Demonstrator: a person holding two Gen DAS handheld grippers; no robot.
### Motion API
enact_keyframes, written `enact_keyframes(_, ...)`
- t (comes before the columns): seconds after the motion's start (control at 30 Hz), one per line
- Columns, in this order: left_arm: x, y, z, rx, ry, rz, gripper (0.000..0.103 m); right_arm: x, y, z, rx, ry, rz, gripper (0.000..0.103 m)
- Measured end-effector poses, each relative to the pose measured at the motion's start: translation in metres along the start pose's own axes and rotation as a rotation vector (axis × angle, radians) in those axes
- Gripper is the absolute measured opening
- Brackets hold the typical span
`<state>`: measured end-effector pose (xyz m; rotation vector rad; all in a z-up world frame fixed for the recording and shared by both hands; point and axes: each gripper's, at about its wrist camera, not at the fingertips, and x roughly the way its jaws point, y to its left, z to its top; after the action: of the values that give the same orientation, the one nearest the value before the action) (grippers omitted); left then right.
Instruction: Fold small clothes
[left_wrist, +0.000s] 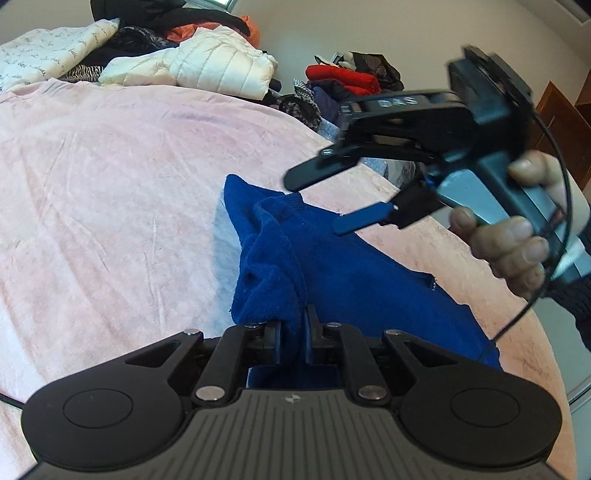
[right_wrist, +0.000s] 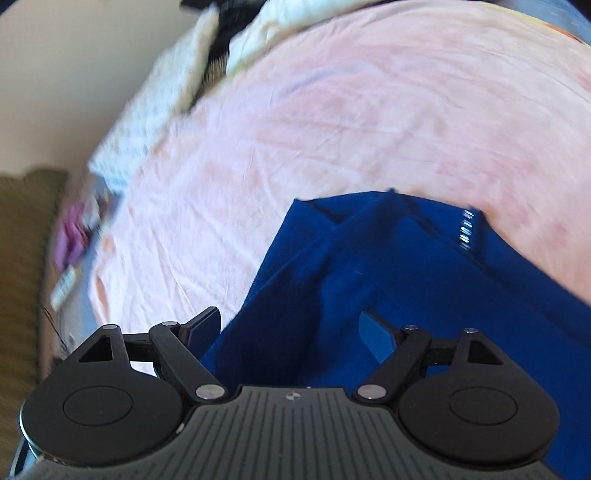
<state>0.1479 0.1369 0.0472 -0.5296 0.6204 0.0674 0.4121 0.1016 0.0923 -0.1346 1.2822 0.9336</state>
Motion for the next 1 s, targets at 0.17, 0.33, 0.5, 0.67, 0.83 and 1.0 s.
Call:
enact_keyframes(0.17,0.004,0.005,0.0,-0.03,0.024,-0.012,0.011,0.045,0.033,0.014,-0.124,0.104,-0.18,0.083)
enact_keyframes(0.33,0.008,0.011,-0.002,-0.049,0.048,-0.003,0.011,0.073,0.056,0.015,-0.22,0.162,-0.256,0.083)
enact_keyframes(0.5,0.01,0.004,-0.003,-0.035,0.052,-0.005,0.011,0.082,0.055,0.018,-0.222,0.178,-0.281,0.082)
enact_keyframes(0.67,0.011,0.002,-0.003,-0.024,0.055,-0.004,0.011,0.083,0.047,0.021,-0.2,0.174,-0.273,0.084)
enact_keyframes(0.83,0.012,0.0,-0.002,-0.014,0.062,0.006,0.011,0.09,0.059,0.011,-0.267,0.168,-0.308,0.085)
enact_keyframes(1.0,0.012,-0.004,0.0,-0.01,0.063,0.014,0.011,0.079,0.057,0.009,-0.276,0.114,-0.365,0.056)
